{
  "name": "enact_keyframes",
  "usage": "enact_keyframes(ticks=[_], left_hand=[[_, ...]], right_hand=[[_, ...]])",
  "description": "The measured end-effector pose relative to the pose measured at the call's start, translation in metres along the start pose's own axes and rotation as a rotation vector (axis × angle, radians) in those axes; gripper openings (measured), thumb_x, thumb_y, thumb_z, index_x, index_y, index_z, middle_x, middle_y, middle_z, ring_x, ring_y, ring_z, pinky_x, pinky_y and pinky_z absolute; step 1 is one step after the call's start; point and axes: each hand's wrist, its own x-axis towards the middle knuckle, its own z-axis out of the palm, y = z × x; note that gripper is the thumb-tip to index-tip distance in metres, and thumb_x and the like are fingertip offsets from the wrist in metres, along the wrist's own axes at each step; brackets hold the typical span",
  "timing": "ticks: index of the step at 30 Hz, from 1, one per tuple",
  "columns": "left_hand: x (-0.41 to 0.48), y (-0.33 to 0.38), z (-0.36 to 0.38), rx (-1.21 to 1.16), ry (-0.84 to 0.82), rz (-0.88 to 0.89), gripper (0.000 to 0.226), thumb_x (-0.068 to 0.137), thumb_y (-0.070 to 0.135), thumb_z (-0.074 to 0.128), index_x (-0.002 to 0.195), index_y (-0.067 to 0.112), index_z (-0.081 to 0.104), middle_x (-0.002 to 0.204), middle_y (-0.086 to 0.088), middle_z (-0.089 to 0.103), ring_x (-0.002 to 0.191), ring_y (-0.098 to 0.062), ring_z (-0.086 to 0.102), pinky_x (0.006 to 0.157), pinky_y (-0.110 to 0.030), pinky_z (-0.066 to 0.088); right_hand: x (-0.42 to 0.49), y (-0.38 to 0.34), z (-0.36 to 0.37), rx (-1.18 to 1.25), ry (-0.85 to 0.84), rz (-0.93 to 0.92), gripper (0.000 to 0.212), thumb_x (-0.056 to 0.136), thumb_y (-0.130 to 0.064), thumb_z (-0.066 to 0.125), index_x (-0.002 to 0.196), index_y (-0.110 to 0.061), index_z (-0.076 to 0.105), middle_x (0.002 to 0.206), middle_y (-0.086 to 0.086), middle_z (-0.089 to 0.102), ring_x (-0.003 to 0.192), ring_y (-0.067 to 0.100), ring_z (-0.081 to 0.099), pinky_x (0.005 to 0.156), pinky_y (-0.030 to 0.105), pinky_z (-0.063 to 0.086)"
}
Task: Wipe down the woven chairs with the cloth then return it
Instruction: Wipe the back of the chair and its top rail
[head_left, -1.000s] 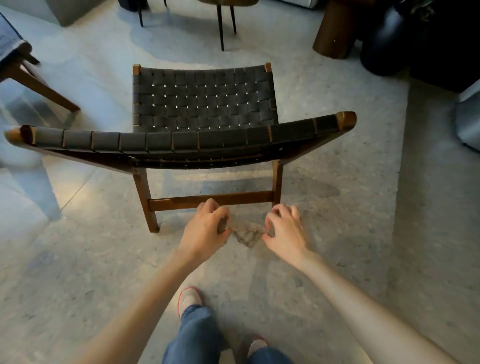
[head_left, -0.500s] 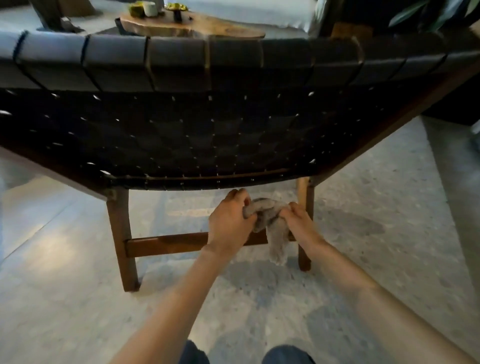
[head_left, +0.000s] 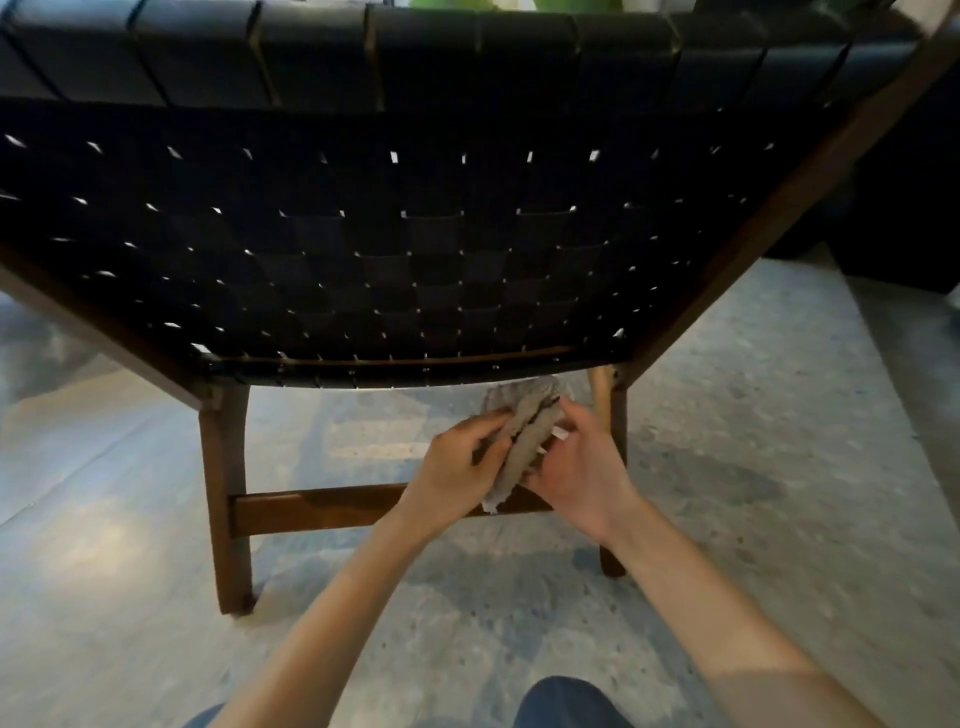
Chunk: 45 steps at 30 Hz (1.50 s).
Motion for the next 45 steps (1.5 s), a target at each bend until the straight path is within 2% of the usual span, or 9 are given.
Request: enact_keyframes(ticks=[4,7,14,17,20,25,33,39,45], left_hand=[[-0.002,0.016,-0.007,-0.311,-0.182,-0.114,0.040,0.100,0.008,0.034,0.131,0.024,0.055,0.140,0.020,0.039,0.130,0.002,0.034,0.101,-0.009,0.034],[0.001,0.034,-0.012,-0.342,-0.106,-0.070,0.041,0.100,0.007,0.036,0.127,0.033,0.054,0.133,0.020,0.046,0.127,0.000,0.042,0.088,0.000,0.039],[0.032,0.060,-0.058,0.173,0.304,0.243,0.063,0.095,0.009,0.049,0.145,0.039,0.023,0.155,0.024,0.004,0.145,-0.006,-0.001,0.115,-0.026,0.009],[0.045,0.072,-0.075,0.462,0.322,0.349,0.072,0.093,0.007,0.050,0.146,0.040,0.014,0.157,0.019,-0.003,0.145,-0.013,-0.013,0.118,-0.041,0.005],[0.047,0.073,-0.082,0.682,0.330,0.398,0.076,0.089,0.005,0.053,0.149,0.034,0.015,0.160,0.008,-0.007,0.145,-0.022,-0.017,0.115,-0.054,0.002],[0.047,0.066,-0.095,0.830,0.373,0.402,0.081,0.085,0.004,0.057,0.150,0.030,0.018,0.160,0.001,-0.007,0.144,-0.029,-0.018,0.113,-0.061,0.006],[0.050,0.064,-0.104,0.902,0.352,0.374,0.081,0.086,0.011,0.059,0.150,0.033,0.015,0.160,0.002,-0.010,0.144,-0.029,-0.019,0.113,-0.062,0.007],[0.046,0.070,-0.101,0.921,0.339,0.337,0.080,0.089,0.016,0.056,0.148,0.038,0.006,0.158,0.003,-0.020,0.142,-0.028,-0.025,0.114,-0.056,0.003],[0.043,0.076,-0.100,0.909,0.339,0.321,0.080,0.090,0.018,0.054,0.146,0.041,0.000,0.157,0.003,-0.022,0.142,-0.028,-0.026,0.113,-0.054,-0.002]], right_hand=[[-0.007,-0.004,0.008,-0.199,0.068,-0.202,0.020,0.098,-0.025,0.051,0.109,-0.015,0.065,0.109,0.012,0.069,0.100,0.021,0.068,0.089,0.037,0.054],[-0.016,-0.021,0.010,-0.228,0.230,-0.360,0.015,0.098,-0.019,0.052,0.109,-0.019,0.062,0.106,0.004,0.070,0.101,0.018,0.066,0.094,0.039,0.051],[-0.047,-0.101,0.018,-0.484,0.631,-1.273,0.016,0.096,-0.018,0.054,0.105,-0.021,0.040,0.085,-0.032,0.054,0.071,-0.010,0.053,0.060,0.008,0.043],[-0.040,-0.120,0.028,-0.575,0.726,-1.508,0.032,0.093,-0.009,0.053,0.123,-0.007,0.041,0.116,-0.002,0.055,0.100,0.007,0.057,0.080,0.021,0.050],[-0.014,-0.123,0.036,-0.751,0.678,-1.591,0.038,0.092,-0.007,0.054,0.128,0.001,0.042,0.131,0.017,0.046,0.123,0.028,0.047,0.104,0.038,0.042],[0.026,-0.143,0.049,-1.207,0.853,-1.666,0.063,0.090,-0.011,0.060,0.143,-0.014,0.026,0.151,0.019,0.029,0.141,0.033,0.023,0.120,0.032,0.010],[0.056,-0.142,0.038,-1.297,0.948,-1.638,0.074,0.071,0.020,0.059,0.129,-0.020,0.037,0.145,0.010,0.018,0.126,0.039,0.022,0.088,0.048,0.053],[0.050,-0.119,0.015,-1.520,0.813,-1.462,0.071,0.069,0.024,0.057,0.115,-0.025,0.035,0.132,0.009,0.019,0.116,0.049,0.034,0.069,0.050,0.057],[0.016,-0.138,0.018,-1.342,0.883,-1.912,0.033,0.088,-0.003,0.052,0.113,-0.023,0.047,0.129,0.007,0.030,0.116,0.031,0.029,0.097,0.040,0.042]])
